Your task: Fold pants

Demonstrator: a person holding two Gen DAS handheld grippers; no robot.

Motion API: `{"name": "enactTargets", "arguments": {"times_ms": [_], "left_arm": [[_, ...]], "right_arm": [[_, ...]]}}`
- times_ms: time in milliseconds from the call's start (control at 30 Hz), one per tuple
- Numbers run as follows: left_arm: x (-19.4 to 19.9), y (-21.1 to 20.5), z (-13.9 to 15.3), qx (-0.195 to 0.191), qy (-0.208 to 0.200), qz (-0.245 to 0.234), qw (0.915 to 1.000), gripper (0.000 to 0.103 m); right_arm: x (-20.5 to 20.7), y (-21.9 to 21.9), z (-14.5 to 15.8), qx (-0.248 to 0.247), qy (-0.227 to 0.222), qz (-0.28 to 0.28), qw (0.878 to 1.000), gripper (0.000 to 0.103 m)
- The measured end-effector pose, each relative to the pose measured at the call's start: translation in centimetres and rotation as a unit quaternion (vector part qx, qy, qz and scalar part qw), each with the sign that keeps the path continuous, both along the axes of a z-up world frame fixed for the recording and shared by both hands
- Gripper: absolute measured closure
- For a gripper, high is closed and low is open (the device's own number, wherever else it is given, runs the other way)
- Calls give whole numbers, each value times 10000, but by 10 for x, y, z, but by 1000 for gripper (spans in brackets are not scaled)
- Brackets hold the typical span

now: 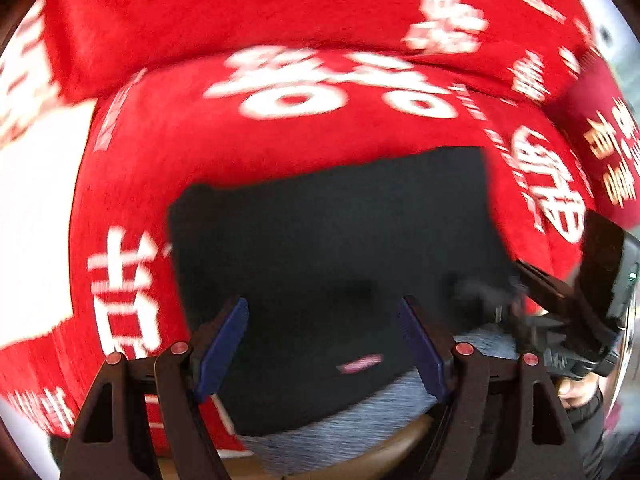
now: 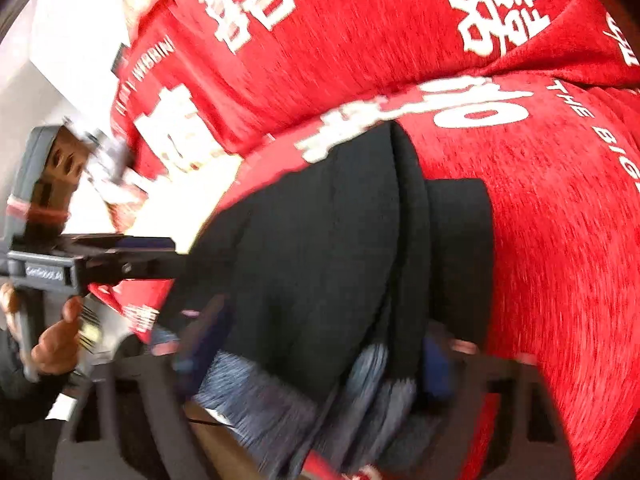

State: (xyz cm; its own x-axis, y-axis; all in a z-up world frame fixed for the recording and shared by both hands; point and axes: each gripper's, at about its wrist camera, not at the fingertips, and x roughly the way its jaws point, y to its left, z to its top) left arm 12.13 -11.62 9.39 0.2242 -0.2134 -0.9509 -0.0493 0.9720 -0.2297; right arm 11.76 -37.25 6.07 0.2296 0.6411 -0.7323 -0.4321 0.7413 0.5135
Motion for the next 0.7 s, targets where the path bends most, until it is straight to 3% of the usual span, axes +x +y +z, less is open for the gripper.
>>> {"name": "enactTargets", "arguments": {"times_ms": [67,233,300,400,533,633,700], "left_arm": [[-3,12,-7,-137,13,204,9997,25],[-9,31,-2,-393,-243,571,9973,25],[-7,30,-8,-514,-207,594,9967,25],[-2,19,-27,-362,26,470,9982,25],[-5,9,-35,-239,40,402,9989,25],[-6,10,-21,-126,-120,433,9989,25],[-5,11,-7,-113,-419,419,9982,25]], "right_arm": [[-4,2,10,23,-45,0,10000,84],[-42,-26,61,419,-833,-421,9948,85],[-45,-47,51,512,-787,-732,9929,85],[-27,-55,0,71,-61,-1155,9933,85],[-25,-57,-6,243,-69,-1309,9911,78],[-22,-53,9,-245,-157,-1421,9894,64],[-25,-53,30,-687,-671,-1621,9821,58]]}}
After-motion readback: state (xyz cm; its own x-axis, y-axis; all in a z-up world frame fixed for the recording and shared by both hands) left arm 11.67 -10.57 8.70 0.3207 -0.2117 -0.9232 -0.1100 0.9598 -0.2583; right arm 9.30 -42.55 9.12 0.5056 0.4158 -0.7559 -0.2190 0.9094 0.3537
